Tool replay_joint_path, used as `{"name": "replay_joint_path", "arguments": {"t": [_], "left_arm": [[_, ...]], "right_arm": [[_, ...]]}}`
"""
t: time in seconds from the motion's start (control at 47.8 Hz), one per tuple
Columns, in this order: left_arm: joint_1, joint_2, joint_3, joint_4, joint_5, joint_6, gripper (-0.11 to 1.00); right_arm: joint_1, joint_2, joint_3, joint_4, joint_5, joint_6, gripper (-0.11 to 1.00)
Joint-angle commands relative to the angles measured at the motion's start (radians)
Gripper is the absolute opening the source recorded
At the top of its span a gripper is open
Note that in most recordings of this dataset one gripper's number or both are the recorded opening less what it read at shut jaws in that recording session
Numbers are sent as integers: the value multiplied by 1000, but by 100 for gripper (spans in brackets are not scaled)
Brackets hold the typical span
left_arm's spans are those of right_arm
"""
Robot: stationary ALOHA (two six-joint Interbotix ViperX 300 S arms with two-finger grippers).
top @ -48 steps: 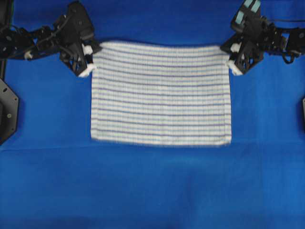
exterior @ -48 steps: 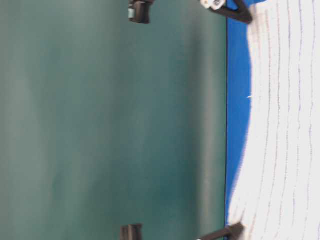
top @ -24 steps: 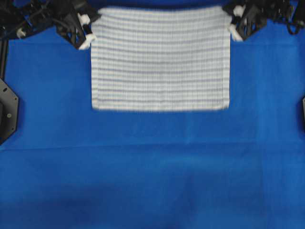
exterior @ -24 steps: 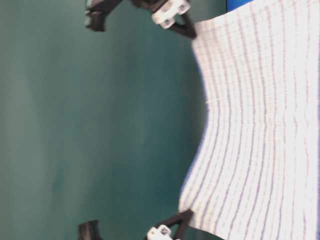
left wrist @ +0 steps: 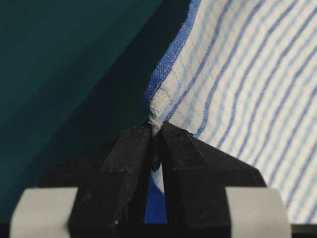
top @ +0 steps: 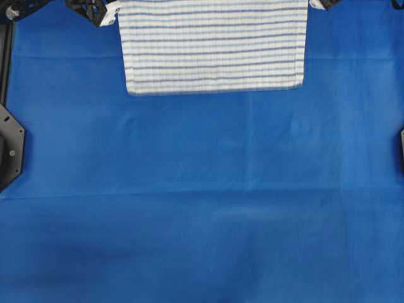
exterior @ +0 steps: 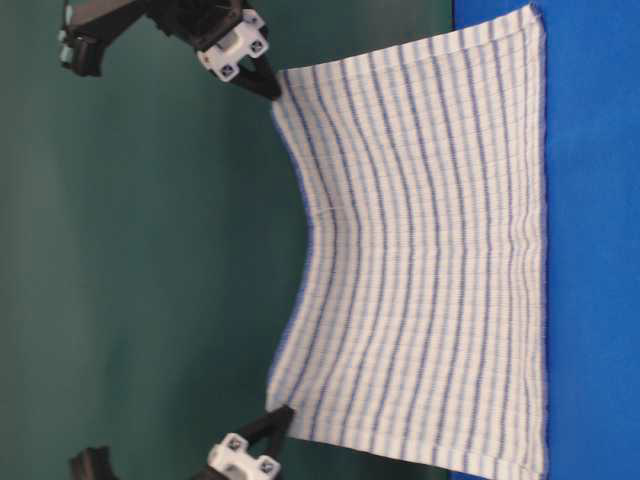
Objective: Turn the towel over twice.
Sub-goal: 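Lift the far corners with both grippers and pull them back, then swing the held edge forward and lay the towel flat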
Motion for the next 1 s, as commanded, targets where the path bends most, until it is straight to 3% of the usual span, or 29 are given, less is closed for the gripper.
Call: {"name": "replay_joint_path", "arguments": {"t": [0.0,0.23,0.502,0.794,0.982], "left_arm": [[2,-43,-32,0,8,2,3],[-32,-161,-31,-2,32,2,3],[-153,-282,34,-2,66,-11,3],[-322,-351,143,-2,115,-67,3],[-434,-371,230,-5,115,-109,3]], "right_arm": [[-3,-48,-29,-6,0,2,6],[44,-147,-14,-5,12,3,6],[166,-247,38,0,87,25,6],[417,-318,115,49,288,51,6],[572,-334,166,97,351,112,6]]}}
